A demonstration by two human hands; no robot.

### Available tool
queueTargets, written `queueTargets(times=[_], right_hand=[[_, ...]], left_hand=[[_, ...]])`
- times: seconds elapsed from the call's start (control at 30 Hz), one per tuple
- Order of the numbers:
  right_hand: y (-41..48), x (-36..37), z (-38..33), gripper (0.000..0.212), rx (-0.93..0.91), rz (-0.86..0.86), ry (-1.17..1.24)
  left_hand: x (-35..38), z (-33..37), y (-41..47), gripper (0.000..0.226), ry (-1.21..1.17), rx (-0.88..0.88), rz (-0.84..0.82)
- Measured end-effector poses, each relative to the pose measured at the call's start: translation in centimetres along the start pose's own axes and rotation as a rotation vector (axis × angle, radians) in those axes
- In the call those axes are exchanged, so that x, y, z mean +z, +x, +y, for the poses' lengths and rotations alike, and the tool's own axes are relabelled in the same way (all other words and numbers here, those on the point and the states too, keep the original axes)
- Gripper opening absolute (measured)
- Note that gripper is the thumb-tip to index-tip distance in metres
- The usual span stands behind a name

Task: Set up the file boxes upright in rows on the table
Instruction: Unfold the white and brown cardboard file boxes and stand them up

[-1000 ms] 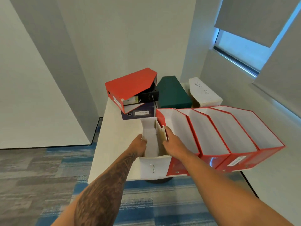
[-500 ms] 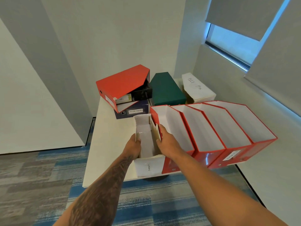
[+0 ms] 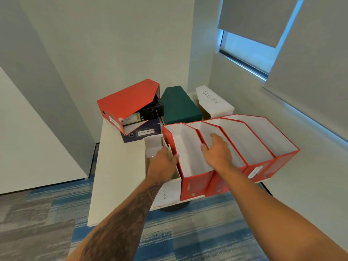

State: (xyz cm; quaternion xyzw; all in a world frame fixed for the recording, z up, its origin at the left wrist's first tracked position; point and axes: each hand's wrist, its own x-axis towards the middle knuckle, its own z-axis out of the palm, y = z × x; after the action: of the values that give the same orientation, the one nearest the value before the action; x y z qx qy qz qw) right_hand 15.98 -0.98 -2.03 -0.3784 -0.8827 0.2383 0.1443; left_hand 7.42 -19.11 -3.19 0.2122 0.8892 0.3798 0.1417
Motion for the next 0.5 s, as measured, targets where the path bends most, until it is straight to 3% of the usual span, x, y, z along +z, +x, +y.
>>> queueTargets(times=[0.07, 0.13, 0.5], right_hand=[[0.3, 0.5, 1.9, 0.049, 0.103, -0.188, -0.057], [0.4, 1.5, 3.1, 0.036, 0.105, -0.271, 0.009], [0.3, 2.7, 3.5, 0.040, 0.007, -0.284, -0.033]], left_hand=[[1.6, 0.4, -0.3, 0.057, -0.137, -0.085, -0.200], [3.0, 0.0, -0.6, 0.060, -0.121, -0.094, -0.253], [3.5, -0.1, -0.5, 0.054, -0.135, -0.102, -0.297]])
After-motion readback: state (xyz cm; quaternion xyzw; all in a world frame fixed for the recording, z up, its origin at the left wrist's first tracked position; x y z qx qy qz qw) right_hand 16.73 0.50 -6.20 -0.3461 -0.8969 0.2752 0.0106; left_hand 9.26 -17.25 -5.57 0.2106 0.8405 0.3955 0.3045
